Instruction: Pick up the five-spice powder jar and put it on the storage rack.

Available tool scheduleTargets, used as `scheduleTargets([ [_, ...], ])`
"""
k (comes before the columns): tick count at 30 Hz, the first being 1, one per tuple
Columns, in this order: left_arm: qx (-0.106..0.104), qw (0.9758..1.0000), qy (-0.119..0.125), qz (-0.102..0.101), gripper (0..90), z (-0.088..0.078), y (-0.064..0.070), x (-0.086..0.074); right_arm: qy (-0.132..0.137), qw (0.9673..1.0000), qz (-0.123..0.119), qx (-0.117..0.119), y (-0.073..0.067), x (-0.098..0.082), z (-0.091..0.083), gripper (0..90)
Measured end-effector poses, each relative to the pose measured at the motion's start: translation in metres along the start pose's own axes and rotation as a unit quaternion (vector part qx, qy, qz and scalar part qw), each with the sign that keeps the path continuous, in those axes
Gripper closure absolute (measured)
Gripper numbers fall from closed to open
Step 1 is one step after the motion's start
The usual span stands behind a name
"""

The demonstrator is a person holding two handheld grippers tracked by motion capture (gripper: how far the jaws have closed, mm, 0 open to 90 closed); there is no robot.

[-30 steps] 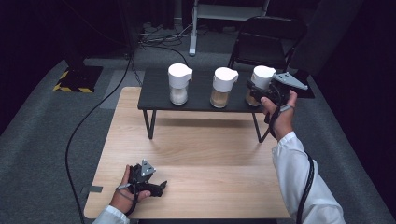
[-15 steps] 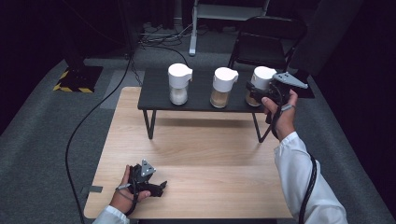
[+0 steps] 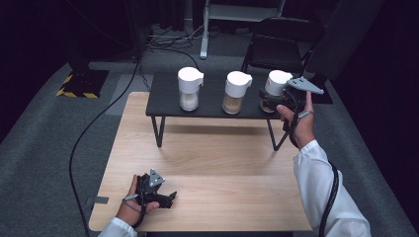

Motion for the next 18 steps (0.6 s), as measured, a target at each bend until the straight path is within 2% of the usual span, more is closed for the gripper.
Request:
scheduleTargets([
  [4,0.000,1.0000,0.000,0.000,0.2,0.000,0.000,0.000,0.013,0.9998,-0.011,0.009,0.000,-0.001,-0.003,0.7],
  [7,0.000,1.0000,0.000,0.000,0.2,0.000,0.000,0.000,0.014,0.9995,-0.027,0.004,-0.003,0.000,-0.004,0.4],
  [14,0.000,1.0000,0.000,0.000,0.2,0.000,0.000,0.000,0.025,0.9986,-0.047,-0.002,-0.005,-0.003,-0.011,0.3],
  [18,0.000,1.0000,0.000,0.000,0.2,0.000,0.000,0.000,0.042,0.9976,-0.054,-0.008,-0.006,-0.008,-0.020,0.4],
])
Point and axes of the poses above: each handheld gripper's, and its own axes: z roughly forward along the jaws, x roughly out of its top, y roughly to its right, the point moved 5 cm from there along z, roughly forward along the jaws, and after that the axes turned 12 degrees about -x, right-handed, at the moved point
